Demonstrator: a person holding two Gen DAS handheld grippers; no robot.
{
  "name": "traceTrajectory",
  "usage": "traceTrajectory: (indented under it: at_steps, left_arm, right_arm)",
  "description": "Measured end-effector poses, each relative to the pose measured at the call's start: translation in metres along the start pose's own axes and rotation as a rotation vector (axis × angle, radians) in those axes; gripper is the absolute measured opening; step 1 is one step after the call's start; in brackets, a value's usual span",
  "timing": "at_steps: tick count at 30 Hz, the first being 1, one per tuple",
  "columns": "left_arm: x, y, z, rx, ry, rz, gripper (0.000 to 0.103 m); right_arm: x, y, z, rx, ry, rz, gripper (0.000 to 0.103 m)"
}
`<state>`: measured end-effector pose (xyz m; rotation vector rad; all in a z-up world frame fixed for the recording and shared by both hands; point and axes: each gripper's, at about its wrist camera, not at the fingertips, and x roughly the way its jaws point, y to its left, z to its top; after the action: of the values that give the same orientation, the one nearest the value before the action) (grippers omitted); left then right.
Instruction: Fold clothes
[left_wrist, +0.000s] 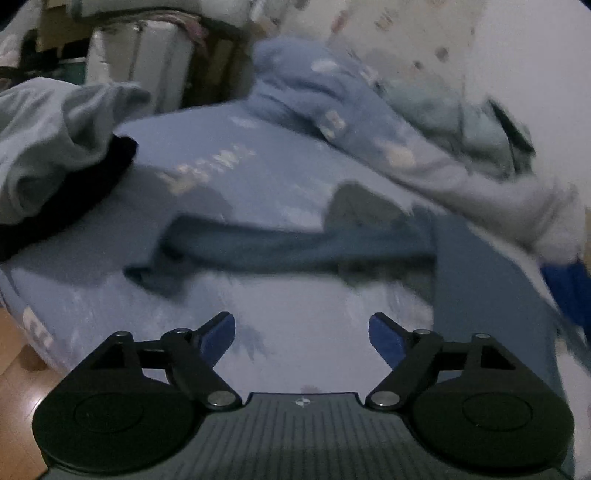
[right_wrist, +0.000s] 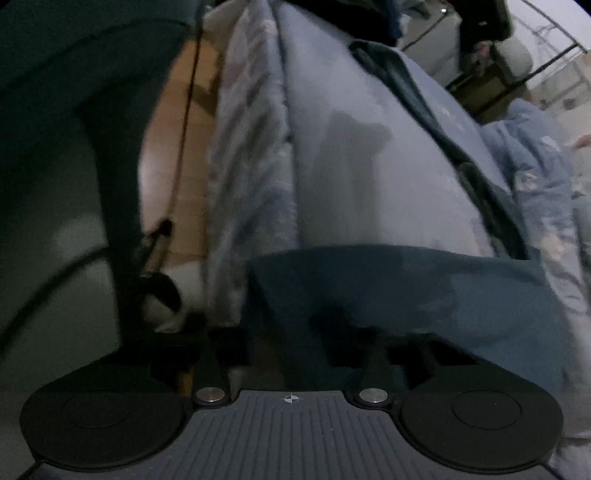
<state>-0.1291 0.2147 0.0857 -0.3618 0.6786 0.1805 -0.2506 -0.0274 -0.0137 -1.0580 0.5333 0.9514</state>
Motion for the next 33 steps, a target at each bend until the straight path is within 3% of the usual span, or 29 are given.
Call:
traceTrajectory:
  at_steps: [6,9,12,16,20,26,33]
  left_arm:
    - [0.014,-0.015,-0.039,-0.01,0.143,-0.061,0.084]
    - [0.025,-0.028,-0.052,-0.028,0.217,-0.118,0.084]
    - [0.032,-0.044,-0.063,-0.039,0.284,-0.188,0.084]
    - [0.04,-0.064,-0.083,-0.107,0.394,-0.294,0.086]
    - [0.046,-0.095,-0.111,-0.064,0.486,-0.335,0.086]
    - [0.044,-0.119,-0.132,-0.02,0.512,-0.327,0.086]
    - [0.045,-0.108,-0.141,-0.078,0.501,-0.33,0.084]
  right_arm:
    - [-0.043,-0.073,-0.036,0.519,-0.082,-0.003,0.005]
    - [-0.05,-0.108,-0.073,0.759,-0.05,-0.016,0.005]
    - [-0.047,-0.129,-0.108,0.905,0.0,-0.033,0.005]
    - [-0.041,-0.132,-0.13,0.936,0.033,-0.046,0.005]
    - [-0.043,-0.131,-0.138,0.95,0.036,-0.042,0.011]
    - [-0.052,-0.13,-0.138,0.904,0.069,-0.093,0.044]
    - [-0.076,-0.119,-0.133,0.785,0.031,-0.121,0.051]
